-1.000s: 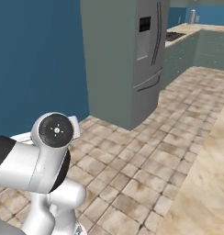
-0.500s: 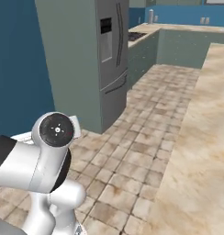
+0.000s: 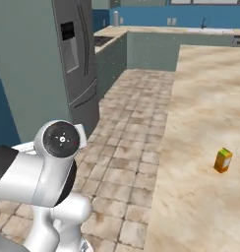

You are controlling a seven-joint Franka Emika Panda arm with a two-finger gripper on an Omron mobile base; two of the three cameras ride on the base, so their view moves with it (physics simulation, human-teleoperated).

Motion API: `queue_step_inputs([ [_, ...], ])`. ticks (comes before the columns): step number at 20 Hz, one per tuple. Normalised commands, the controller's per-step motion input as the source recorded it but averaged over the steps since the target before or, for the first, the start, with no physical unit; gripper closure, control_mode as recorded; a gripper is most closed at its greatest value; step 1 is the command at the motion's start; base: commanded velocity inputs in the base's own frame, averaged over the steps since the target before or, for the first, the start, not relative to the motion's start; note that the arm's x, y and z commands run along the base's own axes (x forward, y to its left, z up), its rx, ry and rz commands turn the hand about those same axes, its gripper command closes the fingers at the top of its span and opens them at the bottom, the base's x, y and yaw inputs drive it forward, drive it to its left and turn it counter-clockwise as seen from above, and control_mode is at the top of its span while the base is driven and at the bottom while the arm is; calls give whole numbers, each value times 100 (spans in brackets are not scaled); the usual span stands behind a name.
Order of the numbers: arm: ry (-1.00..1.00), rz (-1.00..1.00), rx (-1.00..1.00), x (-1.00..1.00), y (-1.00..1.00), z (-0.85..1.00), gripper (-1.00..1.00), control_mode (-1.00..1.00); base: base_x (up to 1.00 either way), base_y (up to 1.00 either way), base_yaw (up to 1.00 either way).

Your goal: Pick the water bottle, boxed drink from the counter and place them in the open cabinet.

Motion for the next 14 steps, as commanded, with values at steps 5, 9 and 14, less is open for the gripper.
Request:
queue_step_inputs([
  [5, 0, 0, 0, 0, 0, 0, -100, 100, 56, 27, -51],
  [9, 0, 0, 0, 0, 0, 0, -100, 100, 50, 28, -59],
  [14, 0, 0, 0, 0, 0, 0, -100, 100, 46, 28, -64],
])
